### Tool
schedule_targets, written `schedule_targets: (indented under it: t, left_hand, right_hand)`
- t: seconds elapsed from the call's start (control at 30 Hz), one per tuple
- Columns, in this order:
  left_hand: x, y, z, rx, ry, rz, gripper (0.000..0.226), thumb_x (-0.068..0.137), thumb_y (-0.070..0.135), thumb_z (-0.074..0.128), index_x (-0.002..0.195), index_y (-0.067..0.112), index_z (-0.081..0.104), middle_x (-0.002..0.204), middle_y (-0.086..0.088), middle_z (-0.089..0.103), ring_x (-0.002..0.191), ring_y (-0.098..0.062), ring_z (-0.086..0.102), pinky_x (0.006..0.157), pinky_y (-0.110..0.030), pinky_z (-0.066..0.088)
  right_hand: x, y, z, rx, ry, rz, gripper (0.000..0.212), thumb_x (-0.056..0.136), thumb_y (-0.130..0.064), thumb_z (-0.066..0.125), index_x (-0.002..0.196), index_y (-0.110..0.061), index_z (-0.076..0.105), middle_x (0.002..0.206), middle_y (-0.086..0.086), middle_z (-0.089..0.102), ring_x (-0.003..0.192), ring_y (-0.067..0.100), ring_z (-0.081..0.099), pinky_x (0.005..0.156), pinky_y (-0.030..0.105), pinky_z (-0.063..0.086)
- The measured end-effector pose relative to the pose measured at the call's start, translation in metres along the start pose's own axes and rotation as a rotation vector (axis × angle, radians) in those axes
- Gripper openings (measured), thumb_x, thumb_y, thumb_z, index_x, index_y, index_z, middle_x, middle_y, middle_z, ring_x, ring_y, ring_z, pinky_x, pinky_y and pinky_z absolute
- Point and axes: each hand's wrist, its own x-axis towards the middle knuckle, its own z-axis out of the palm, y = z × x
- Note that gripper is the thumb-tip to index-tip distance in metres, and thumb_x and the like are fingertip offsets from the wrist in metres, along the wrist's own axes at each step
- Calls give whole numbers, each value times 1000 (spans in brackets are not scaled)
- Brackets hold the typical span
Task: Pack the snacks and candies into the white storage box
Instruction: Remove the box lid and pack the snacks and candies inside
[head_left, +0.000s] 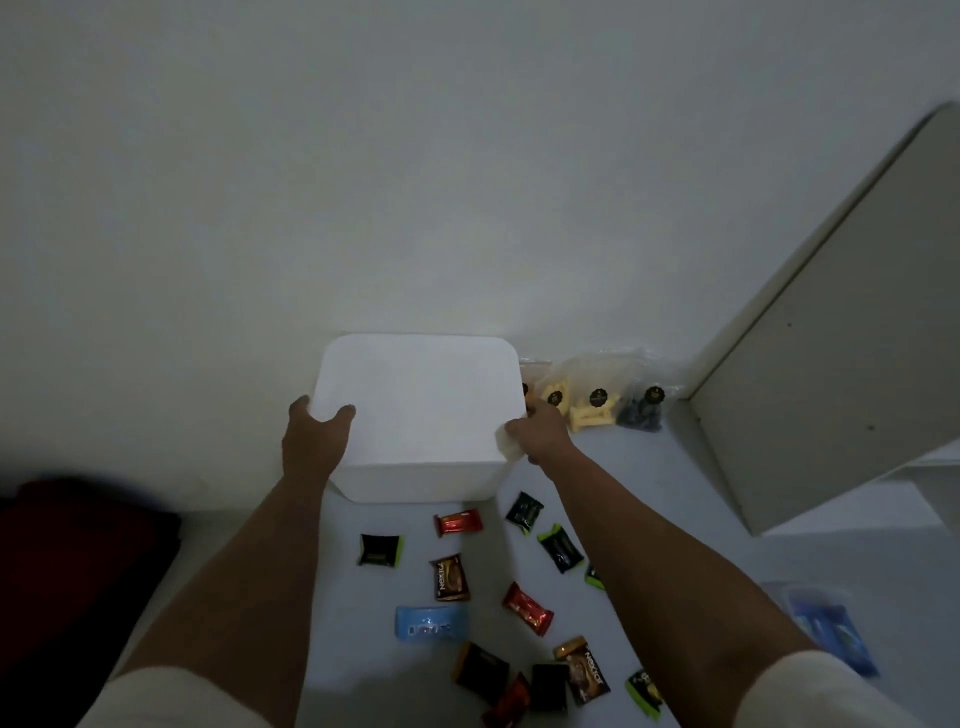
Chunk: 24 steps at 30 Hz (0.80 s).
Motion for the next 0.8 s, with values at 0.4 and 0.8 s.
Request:
schedule_targets:
  t: [0.4,0.8]
  left_hand:
    - [-28,34,-11,-136,164,9,70,86,46,57,146,11,46,142,-16,50,126,-36,55,101,-44,46]
    - [-147,90,101,-268,-295,256,28,90,30,57,112,17,67,104,-2,70,93,-22,66,85,-38,57]
  right_hand:
    - [-25,-15,0,178,216,-152,46,91,1,45,134,-5,57,125,10,63,105,24,58,86,33,48]
    - [-68,74,-153,321,716,-20,39,88,-8,45,118,-5,69,116,17,70,102,32,63,83,34,48]
